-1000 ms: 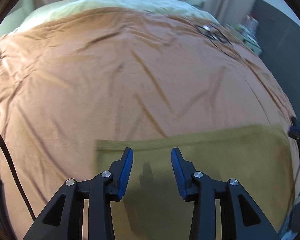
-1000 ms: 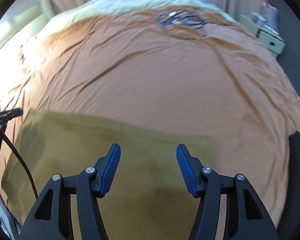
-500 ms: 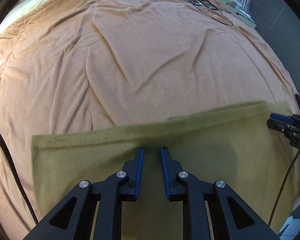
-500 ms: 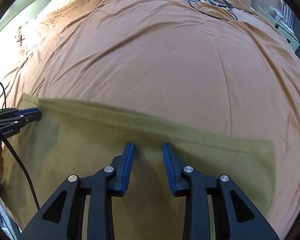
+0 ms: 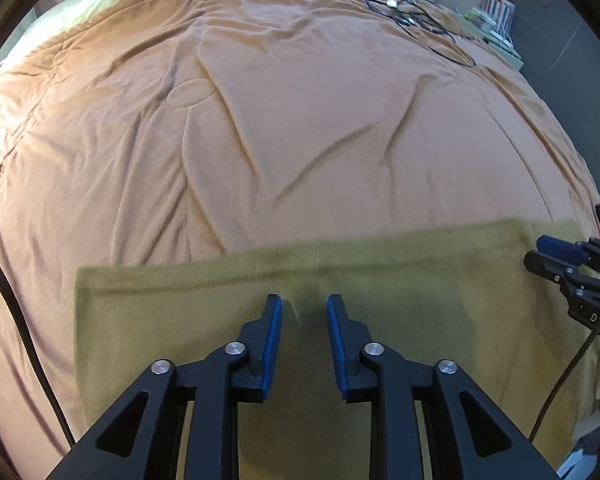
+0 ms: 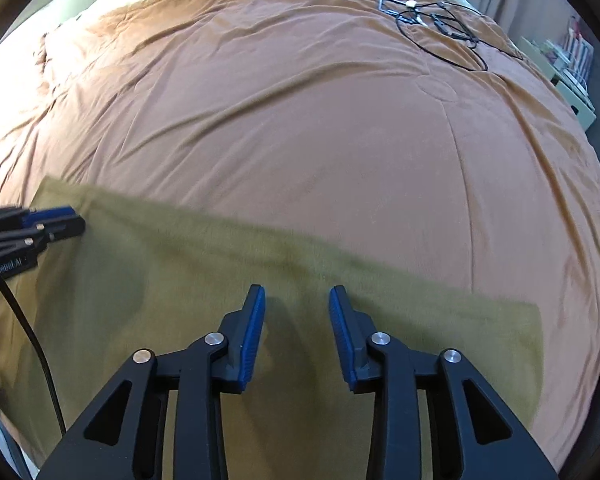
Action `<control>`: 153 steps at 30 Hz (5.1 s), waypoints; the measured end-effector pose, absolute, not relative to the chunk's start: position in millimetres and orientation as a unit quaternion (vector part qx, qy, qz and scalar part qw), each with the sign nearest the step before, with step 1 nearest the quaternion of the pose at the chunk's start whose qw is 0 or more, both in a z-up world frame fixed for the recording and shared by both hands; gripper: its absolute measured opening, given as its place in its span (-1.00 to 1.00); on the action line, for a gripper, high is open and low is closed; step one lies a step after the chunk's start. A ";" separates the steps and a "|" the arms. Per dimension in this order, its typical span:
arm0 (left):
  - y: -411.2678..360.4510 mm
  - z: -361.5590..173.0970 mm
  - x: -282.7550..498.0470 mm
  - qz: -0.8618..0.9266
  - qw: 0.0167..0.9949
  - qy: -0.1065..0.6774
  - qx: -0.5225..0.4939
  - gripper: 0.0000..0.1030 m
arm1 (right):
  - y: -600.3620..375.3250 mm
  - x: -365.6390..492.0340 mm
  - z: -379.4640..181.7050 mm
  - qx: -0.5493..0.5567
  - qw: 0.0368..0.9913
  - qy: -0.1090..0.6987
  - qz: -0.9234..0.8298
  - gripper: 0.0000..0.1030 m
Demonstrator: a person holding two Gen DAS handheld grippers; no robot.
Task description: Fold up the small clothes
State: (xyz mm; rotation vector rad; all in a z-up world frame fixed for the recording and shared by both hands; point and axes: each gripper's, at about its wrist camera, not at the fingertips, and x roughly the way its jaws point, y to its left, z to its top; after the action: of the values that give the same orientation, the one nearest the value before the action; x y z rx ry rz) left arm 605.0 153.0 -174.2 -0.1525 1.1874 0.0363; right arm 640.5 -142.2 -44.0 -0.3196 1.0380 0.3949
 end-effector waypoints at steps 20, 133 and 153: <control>191.4 -179.5 493.6 0.044 0.795 0.600 -0.070 -0.44 | -222.7 573.3 -58.8 -0.186 0.799 0.552 0.150 -0.13; 246.2 -185.0 210.7 -0.029 0.782 0.410 -0.468 -0.88 | -336.7 333.4 -0.5 0.095 0.894 0.417 0.134 -0.90; 239.3 -192.8 216.6 -0.009 0.779 0.418 -0.467 -0.83 | -162.3 360.7 -55.8 -0.077 0.865 0.457 0.190 -0.90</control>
State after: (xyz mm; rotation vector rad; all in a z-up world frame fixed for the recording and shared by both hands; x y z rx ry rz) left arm 216.6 239.3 -192.8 -1.0084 0.9044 -0.0190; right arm 360.7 -162.3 -55.8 -0.1614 0.9581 0.3982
